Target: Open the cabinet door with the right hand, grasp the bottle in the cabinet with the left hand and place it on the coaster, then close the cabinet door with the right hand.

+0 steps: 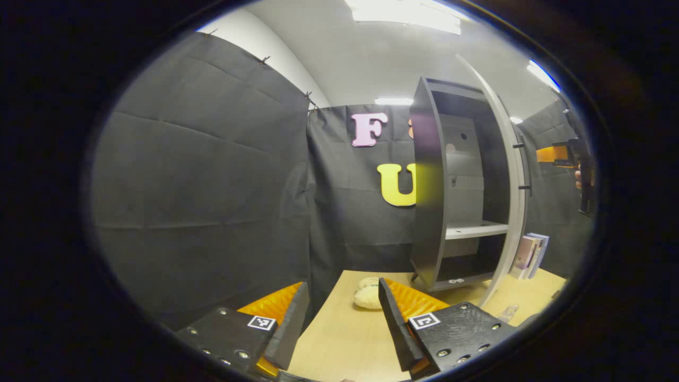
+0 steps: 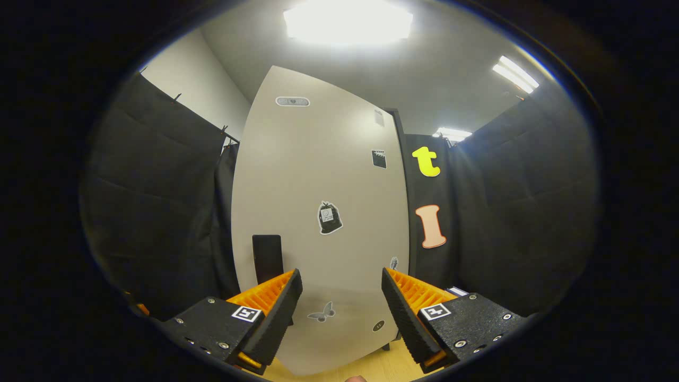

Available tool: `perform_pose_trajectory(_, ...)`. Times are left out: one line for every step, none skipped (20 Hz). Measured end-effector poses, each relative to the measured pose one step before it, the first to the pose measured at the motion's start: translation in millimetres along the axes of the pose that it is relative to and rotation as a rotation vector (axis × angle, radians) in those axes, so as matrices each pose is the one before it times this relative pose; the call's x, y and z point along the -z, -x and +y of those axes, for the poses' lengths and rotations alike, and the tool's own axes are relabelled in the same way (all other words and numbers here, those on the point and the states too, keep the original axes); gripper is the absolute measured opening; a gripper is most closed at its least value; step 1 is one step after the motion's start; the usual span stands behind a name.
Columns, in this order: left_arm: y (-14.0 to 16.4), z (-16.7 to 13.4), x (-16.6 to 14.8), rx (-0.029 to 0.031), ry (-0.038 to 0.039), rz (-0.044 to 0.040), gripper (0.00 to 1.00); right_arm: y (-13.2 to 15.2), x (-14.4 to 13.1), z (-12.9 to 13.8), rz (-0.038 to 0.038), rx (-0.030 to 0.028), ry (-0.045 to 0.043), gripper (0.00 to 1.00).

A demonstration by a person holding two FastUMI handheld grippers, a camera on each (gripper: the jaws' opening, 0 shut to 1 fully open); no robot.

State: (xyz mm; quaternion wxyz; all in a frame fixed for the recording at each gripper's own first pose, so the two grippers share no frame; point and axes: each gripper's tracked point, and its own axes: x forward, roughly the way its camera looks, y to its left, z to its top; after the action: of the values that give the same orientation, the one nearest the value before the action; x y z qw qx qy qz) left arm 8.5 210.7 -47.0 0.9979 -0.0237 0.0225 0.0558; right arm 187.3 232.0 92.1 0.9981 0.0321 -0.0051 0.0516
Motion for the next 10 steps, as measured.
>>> perform_pose_trajectory(-1.29,-1.23,1.66,0.0069,0.00629,0.00567,0.8,0.85,4.49,-0.85,0.01018,0.00321,-0.00318,0.93)
perform_pose_trajectory(-2.26,-2.41,2.16,0.00667,0.00728,0.00398,0.8,0.59,4.19,-1.13,0.01228,0.00136,0.00076,0.93)
perform_pose_trajectory(-1.23,-2.28,-0.15,0.00229,0.00695,0.00111,0.8,0.76,3.36,-1.44,0.01101,-0.00064,0.00569,0.93)
perform_pose_trajectory(-1.83,-2.22,-0.81,0.00014,0.00715,-0.00246,0.76,1.2,3.52,-2.58,0.01062,-0.002,0.00967,0.93)
perform_pose_trajectory(-0.83,-3.8,-1.69,-0.00075,0.0071,-0.00172,0.76,1.29,4.02,-3.43,0.00848,-0.00448,0.01165,0.93)
perform_pose_trajectory(-0.37,-7.14,-1.32,0.0017,0.00571,-0.00309,0.76,0.8,2.52,-3.73,0.00538,-0.00359,0.00935,0.93)
perform_pose_trajectory(0.76,-4.43,-1.76,0.00398,0.00149,-0.00495,0.76,1.94,3.65,-5.58,0.00288,-0.00585,0.00681,0.93)
perform_pose_trajectory(0.48,-7.52,-4.02,0.00118,-0.00606,-0.00498,0.8,1.77,2.98,-5.05,0.00236,-0.00754,0.00086,0.93)
perform_pose_trajectory(0.33,-8.67,-3.51,-0.0001,-0.0087,-0.00186,0.75,2.46,3.05,-4.16,0.0056,-0.01001,-0.00192,0.93)
perform_pose_trajectory(-0.84,-12.95,-2.2,0.00394,-0.00633,0.00062,0.8,2.21,4.43,-4.94,0.00901,-0.01384,-0.00376,0.93)
